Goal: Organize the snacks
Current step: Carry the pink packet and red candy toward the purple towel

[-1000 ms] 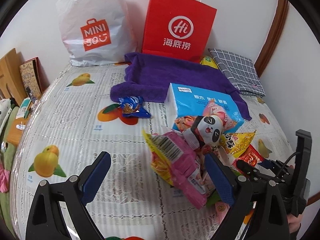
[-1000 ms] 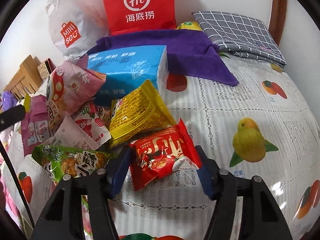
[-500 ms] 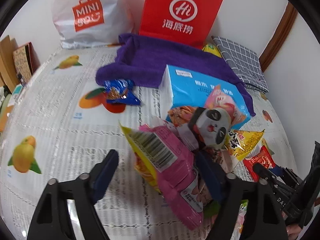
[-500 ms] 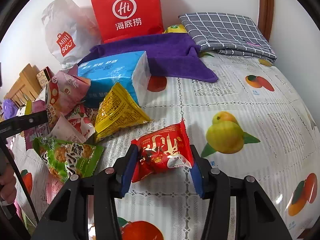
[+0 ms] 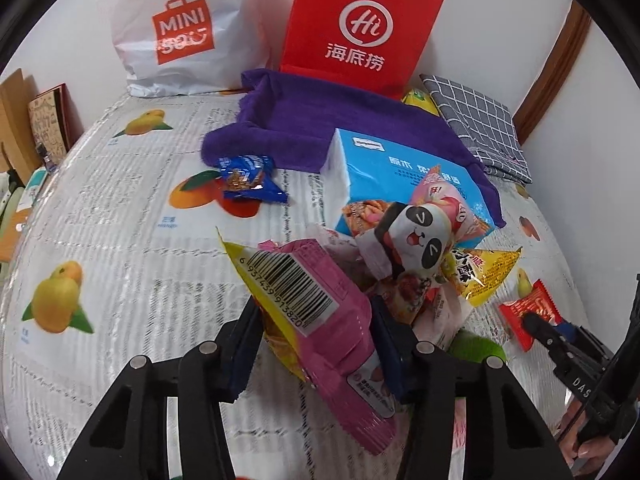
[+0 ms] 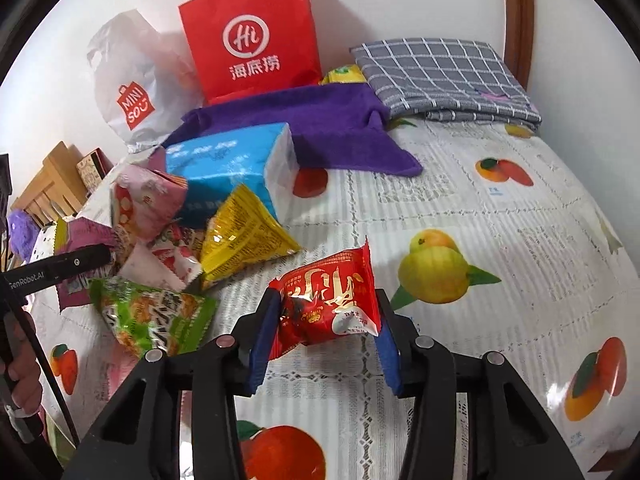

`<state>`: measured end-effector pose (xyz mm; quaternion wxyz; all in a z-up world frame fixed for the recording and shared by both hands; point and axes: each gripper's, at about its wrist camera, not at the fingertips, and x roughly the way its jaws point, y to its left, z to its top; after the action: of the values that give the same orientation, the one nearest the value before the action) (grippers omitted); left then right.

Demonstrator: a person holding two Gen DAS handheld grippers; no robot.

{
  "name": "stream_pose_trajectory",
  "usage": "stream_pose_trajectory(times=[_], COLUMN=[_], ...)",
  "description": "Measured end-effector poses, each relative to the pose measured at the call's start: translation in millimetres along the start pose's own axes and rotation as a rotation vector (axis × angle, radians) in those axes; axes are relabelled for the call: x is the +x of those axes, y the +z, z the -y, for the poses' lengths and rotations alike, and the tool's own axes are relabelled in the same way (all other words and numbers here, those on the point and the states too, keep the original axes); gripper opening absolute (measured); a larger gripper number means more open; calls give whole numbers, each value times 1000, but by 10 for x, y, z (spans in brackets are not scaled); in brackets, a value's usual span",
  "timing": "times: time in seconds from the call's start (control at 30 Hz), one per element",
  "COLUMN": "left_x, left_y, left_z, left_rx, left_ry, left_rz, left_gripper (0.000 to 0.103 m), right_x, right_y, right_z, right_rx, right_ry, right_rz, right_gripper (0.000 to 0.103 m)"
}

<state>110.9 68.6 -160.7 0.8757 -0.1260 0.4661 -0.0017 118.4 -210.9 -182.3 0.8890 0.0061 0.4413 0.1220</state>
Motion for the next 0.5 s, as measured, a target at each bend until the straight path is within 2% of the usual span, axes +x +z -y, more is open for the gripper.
stream_pose_trajectory(times=[0.27,0.5], left_x=[-390,-720], left_y=[-11,81], left_z=[-73,91], left_rx=[-3,31], left_ry=[5,-27], left_rz=[56,108], left_gripper=[49,49], right_x=[-295,-637], right_y=[113,248], right_z=[-66,-161], right_rx=[20,15], right_ry=[1,5], right_rz=[47,104], right_gripper=[45,45])
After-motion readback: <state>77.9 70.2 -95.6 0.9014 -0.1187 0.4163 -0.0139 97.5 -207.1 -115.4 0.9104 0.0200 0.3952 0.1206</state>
